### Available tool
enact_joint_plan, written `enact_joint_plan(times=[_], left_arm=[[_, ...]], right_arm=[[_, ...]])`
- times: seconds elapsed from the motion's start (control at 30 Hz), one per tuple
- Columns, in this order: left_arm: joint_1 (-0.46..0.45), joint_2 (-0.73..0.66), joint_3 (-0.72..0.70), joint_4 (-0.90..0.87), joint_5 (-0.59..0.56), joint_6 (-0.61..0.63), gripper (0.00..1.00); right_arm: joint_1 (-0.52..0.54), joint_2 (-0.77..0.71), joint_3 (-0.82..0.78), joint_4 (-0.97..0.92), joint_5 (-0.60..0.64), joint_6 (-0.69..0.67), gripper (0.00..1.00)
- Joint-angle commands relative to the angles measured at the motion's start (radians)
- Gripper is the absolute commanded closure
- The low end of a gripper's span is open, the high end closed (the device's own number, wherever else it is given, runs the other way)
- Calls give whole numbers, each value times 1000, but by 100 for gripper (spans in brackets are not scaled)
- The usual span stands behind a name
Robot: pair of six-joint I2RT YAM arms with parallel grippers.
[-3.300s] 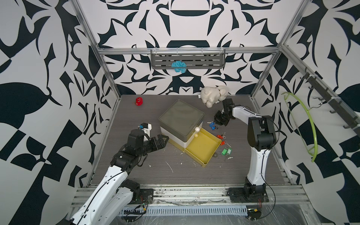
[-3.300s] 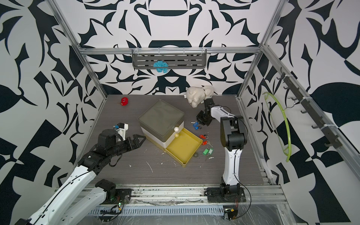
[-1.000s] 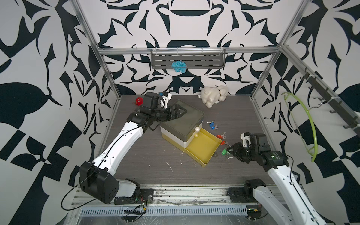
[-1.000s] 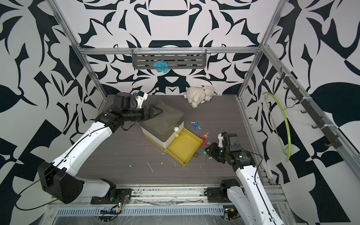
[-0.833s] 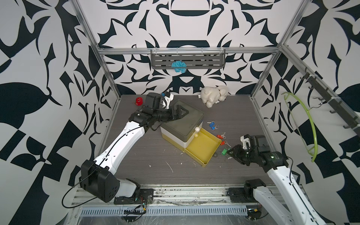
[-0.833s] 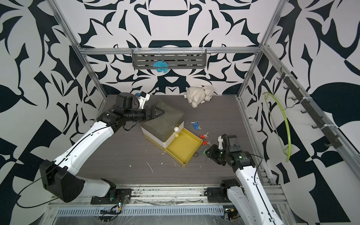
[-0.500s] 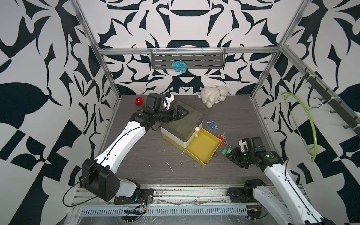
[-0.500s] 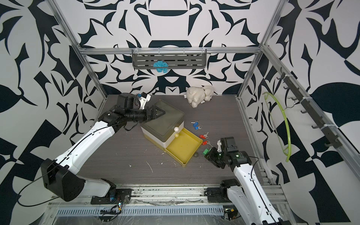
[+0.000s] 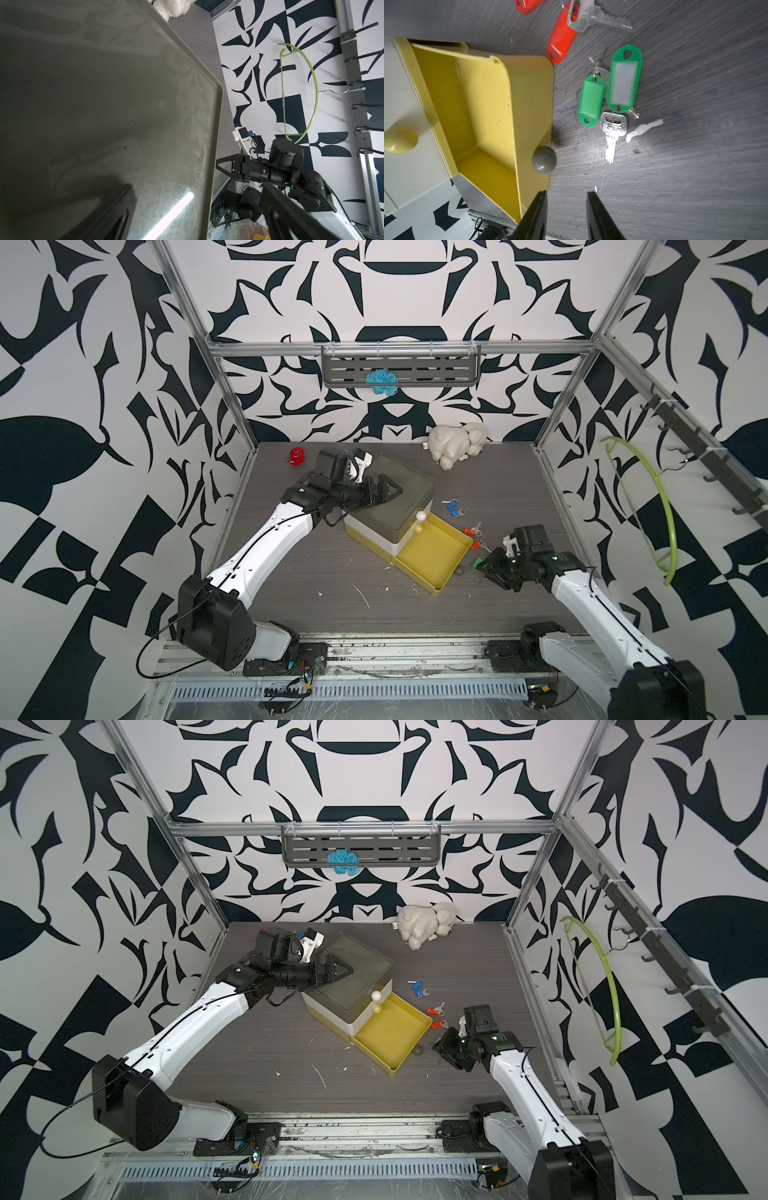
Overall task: Take the keys out of the drawer
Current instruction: Close the drawer in the storage box.
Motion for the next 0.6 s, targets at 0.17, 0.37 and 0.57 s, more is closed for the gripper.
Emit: enact_joint_plan(times=[0.17,0.37,0.57], left_arm=[[-6,-11,-35,-13,-4,-3,1],[-9,-8,-35,-12,-6,-6,1],[-19,-9,-36,-12,-8,-7,1]], right_arm=[[3,83,7,107,4,4,63],[16,149,21,147,17,4,63],[27,212,29,203,26,24,63]])
